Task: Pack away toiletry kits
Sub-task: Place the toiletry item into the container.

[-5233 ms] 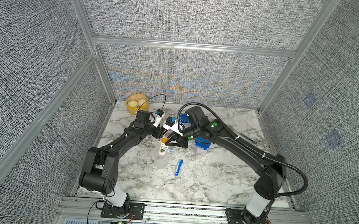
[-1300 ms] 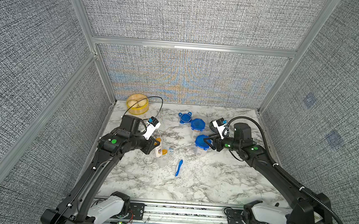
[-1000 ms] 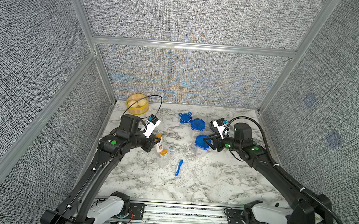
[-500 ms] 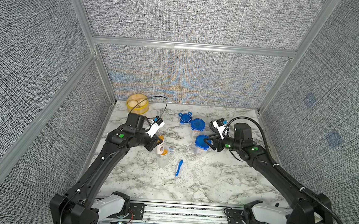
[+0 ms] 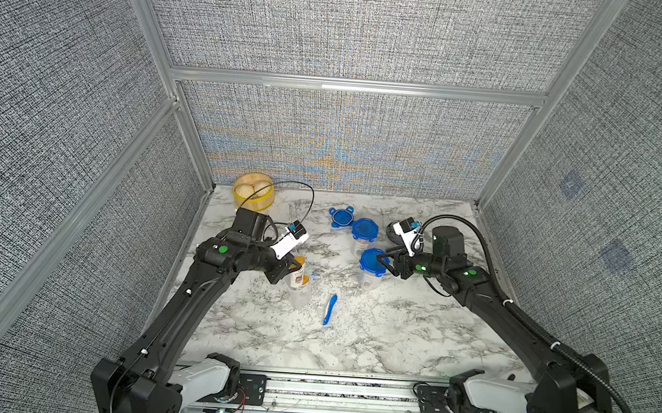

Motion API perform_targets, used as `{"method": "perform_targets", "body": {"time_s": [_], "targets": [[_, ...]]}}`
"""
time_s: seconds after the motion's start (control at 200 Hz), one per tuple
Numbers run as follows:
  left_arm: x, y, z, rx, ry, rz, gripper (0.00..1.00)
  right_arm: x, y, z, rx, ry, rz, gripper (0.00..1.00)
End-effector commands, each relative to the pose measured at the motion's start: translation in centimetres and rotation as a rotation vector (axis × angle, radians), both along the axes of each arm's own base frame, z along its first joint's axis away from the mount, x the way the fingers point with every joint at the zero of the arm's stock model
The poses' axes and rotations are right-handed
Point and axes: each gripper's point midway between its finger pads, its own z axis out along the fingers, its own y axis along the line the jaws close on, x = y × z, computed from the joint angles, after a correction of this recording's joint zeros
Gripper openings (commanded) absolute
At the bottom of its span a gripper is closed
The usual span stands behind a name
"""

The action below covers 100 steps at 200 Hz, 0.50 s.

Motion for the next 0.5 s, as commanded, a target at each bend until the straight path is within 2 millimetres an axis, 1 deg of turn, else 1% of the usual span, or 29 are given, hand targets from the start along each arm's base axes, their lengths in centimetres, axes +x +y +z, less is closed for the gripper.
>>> {"method": "perform_targets", "body": {"time_s": [0.0,0.13,0.355,0.495], "targets": [[-0.43,0.13,0.42,0.032,-0.099,-0.086,0.04,-0.17,0.19,0.33,0.009,0.005,0.014,0.52],[-0.61,-0.09,1.00,0.039,-0.126,-0.143,0.03,-0.18,0.23,0.39,0.014,0.006,0.018,0.52],[-0.45,-0.54,0.16,0.050,-0.081,-0.206,0.02,-0.24,0.05,0.51,0.013,0.005,0.015,0.52],[-0.43,-0.81,0.54,0.005,-0.056,-0.222,0.00,-0.09,-0.33,0.20,0.008,0.015,0.003,0.52]]}}
